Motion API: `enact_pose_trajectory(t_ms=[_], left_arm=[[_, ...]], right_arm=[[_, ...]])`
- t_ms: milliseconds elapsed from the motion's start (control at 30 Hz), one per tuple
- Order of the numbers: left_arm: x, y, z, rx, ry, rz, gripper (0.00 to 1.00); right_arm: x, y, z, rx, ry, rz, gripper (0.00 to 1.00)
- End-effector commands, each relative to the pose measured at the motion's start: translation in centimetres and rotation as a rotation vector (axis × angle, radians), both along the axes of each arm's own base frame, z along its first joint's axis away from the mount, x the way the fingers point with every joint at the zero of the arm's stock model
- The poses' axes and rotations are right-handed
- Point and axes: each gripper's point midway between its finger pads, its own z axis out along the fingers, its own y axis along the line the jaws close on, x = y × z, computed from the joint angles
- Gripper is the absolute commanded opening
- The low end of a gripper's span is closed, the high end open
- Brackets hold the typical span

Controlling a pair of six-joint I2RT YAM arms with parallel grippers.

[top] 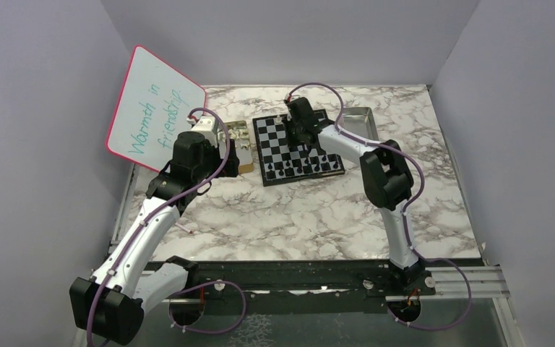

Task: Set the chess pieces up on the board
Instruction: Pick up the chess piece from the chessboard, then place the chess piece on the chessboard.

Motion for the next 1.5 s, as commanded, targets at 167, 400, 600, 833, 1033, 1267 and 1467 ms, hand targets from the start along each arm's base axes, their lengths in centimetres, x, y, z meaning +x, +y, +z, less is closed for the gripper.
enact_pose_trajectory(t_ms=[167,400,600,833,1033,1267,1467], left_arm=[[0.0,-0.3,0.5,-0.006,-0.022,-0.020,0.99],[0.0,-0.4,0.5,-0.010,-0.023,-0.024,0.99],[0.1,-0.7,0.0,-0.009,-0.005,-0.033,0.99],[-0.1,-1.1,0.2,-0.027,-0.009,-0.057,0.99],[-0.2,-1.1,0.2,-0.025,-0.010,-0.056,0.99],[-0.1,-1.1,0.2,-0.021,-0.009,-0.058,0.99],[-0.2,-1.1,0.2,-0.020,-0.010,-0.057,0.99]], right_arm=[[0.9,-1.7,2.1,-0.086,-0.055,-0.074,0.15],[3.3,-5.6,4.0,-0.163,-0.091,-0.161,0.15],[4.8,-8.8,3.8,-0.151,-0.070,-0.208,0.15],[7.3,-12.7,3.5,-0.144,-0.049,-0.273,0.15],[8.7,-13.6,3.6,-0.133,-0.062,-0.276,0.15],[9.8,-13.0,2.7,-0.124,-0.062,-0.258,0.15],[10.5,-12.6,1.6,-0.123,-0.051,-0.248,0.15]])
